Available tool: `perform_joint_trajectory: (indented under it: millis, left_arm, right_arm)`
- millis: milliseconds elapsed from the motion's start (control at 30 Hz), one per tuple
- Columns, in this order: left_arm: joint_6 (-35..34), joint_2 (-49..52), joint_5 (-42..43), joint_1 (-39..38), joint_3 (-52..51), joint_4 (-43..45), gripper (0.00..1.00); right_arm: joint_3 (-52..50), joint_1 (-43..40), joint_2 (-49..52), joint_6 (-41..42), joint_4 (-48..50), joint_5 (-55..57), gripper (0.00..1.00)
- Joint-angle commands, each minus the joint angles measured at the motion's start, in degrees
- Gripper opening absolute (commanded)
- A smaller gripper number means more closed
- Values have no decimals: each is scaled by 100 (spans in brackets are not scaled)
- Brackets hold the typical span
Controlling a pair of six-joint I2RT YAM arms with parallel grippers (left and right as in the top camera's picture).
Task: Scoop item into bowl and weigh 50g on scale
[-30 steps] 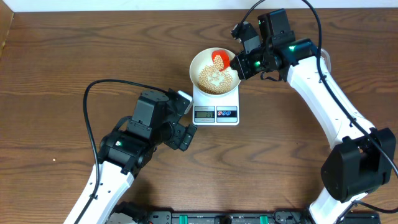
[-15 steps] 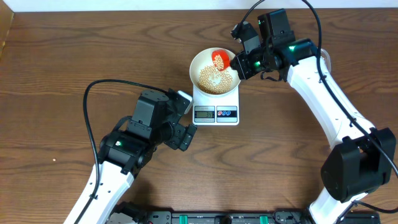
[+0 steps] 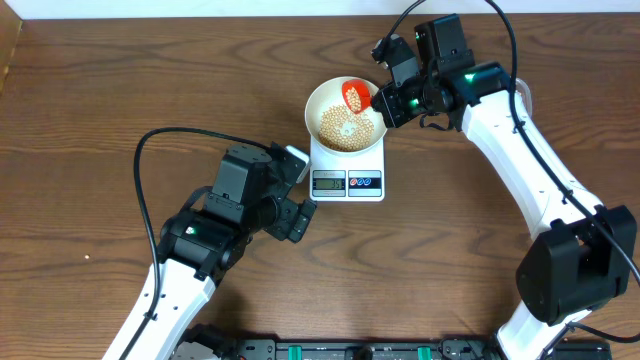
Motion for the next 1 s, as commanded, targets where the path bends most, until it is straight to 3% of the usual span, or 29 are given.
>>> perform_joint_trajectory:
  millis: [0,967]
  left_arm:
    - [-31,-4,70,-17,-24,-4,91]
    - [-31,-4,70,-17,-24,-4,91]
  right_arm:
    - [94,61,-79,-98,15,2,1]
    - [94,61,-79,-815,15,160,1]
